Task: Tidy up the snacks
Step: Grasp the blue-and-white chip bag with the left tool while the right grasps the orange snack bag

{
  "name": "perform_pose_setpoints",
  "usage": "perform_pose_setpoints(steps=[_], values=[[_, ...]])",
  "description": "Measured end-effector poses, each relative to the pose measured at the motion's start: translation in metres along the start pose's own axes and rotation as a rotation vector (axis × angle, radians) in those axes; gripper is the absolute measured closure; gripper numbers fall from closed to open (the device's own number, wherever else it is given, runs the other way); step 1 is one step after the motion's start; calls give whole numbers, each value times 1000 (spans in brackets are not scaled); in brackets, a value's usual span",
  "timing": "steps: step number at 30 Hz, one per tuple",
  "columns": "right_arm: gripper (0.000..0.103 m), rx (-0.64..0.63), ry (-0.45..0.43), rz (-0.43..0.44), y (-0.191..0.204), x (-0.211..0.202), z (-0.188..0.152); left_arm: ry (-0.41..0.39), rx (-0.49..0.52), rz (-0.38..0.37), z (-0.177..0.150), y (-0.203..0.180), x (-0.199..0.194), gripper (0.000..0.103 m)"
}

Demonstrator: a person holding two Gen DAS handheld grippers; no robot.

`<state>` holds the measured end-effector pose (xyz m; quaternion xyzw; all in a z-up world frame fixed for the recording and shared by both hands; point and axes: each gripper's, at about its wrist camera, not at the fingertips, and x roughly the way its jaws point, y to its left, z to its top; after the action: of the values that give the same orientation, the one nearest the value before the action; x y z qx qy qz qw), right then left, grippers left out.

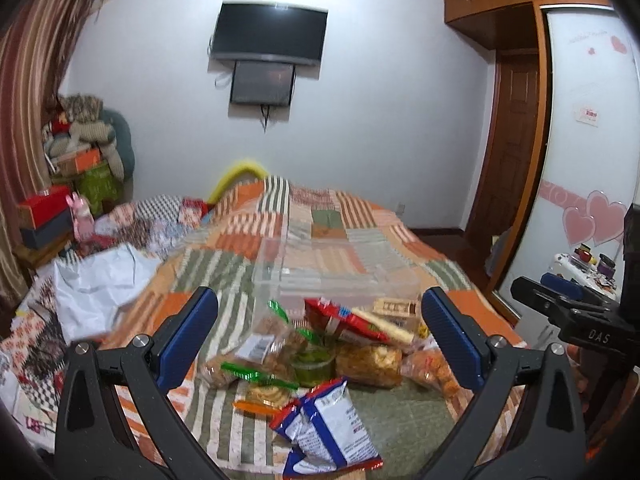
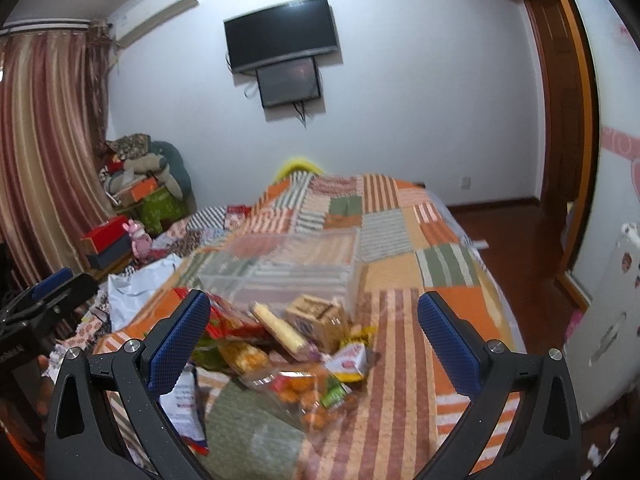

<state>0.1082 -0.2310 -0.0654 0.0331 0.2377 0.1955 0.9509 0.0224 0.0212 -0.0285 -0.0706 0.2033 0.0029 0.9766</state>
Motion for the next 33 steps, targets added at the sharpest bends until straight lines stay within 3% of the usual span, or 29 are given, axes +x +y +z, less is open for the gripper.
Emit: perform_pose_setpoints(steps=[7, 16, 22, 33], values=[[0, -82, 81, -51, 1, 13, -19, 169, -38, -4, -26, 14, 33, 13], [0, -96, 196, -18, -1, 36, -39, 356, -94, -21, -65, 17, 65, 13], [0, -80, 245, 13, -3, 50, -46, 450, -117, -26, -84, 14, 78, 13], [0, -111, 324, 64, 10, 75, -55, 555, -133, -52, -109, 6, 95, 13]])
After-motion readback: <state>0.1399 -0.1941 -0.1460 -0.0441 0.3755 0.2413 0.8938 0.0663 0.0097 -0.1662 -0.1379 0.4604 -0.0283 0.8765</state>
